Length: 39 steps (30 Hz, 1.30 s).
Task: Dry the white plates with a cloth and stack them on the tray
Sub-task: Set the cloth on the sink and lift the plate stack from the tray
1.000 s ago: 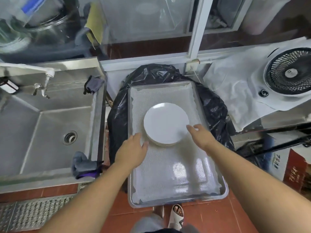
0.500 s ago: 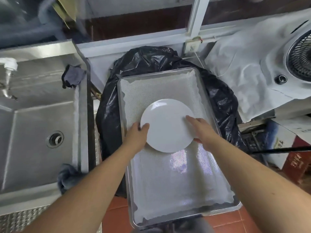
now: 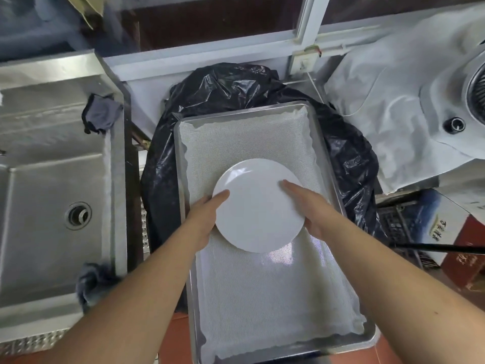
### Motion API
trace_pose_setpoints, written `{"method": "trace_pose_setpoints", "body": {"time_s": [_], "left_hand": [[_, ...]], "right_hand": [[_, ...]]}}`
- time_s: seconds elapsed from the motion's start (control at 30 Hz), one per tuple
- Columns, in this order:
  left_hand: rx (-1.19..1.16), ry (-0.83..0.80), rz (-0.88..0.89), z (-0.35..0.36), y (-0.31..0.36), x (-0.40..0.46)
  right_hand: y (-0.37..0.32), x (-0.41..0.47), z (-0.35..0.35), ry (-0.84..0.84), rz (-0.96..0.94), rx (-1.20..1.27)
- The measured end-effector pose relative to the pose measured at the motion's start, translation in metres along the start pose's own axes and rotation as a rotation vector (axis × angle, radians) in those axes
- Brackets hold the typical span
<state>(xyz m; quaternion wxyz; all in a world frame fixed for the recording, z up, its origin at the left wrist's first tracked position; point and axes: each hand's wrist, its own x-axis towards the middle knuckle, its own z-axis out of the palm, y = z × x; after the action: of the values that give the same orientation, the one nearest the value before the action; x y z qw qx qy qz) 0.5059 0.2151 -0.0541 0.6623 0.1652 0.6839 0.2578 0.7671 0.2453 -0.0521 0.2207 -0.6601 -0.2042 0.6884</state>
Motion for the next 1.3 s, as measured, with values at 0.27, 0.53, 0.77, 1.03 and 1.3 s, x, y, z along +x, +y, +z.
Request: {"method": "trace_pose_setpoints", "body": {"time_s": [0.27,0.53,0.77,1.03,1.3], "left_hand": [[-0.147,-0.037,-0.067,0.01,0.005,-0.001],[-0.25,-0.022,-0.093,0.016,0.006,-0.006],[-0.336,-0.053,-0.068,0.018,0.003,-0.013],[-0.403,-0.069,-0.077,0.017,-0.004,-0.036],[-0.431,-0.078,-0.065,0.008,-0.02,-0.078]], "right_hand": [[-0.009,0.005,-0.005,-0.102,0.087,0.021],[-0.008,0.003,0.001,-0.039,0.06,-0.006],[-0.008,-0.003,-0.002,-0.09,0.044,0.053],[-0.003,-0.028,-0.001,-0.117,0.049,0.104],[0.006,-0.074,0.009,-0.124,0.02,0.106]]}}
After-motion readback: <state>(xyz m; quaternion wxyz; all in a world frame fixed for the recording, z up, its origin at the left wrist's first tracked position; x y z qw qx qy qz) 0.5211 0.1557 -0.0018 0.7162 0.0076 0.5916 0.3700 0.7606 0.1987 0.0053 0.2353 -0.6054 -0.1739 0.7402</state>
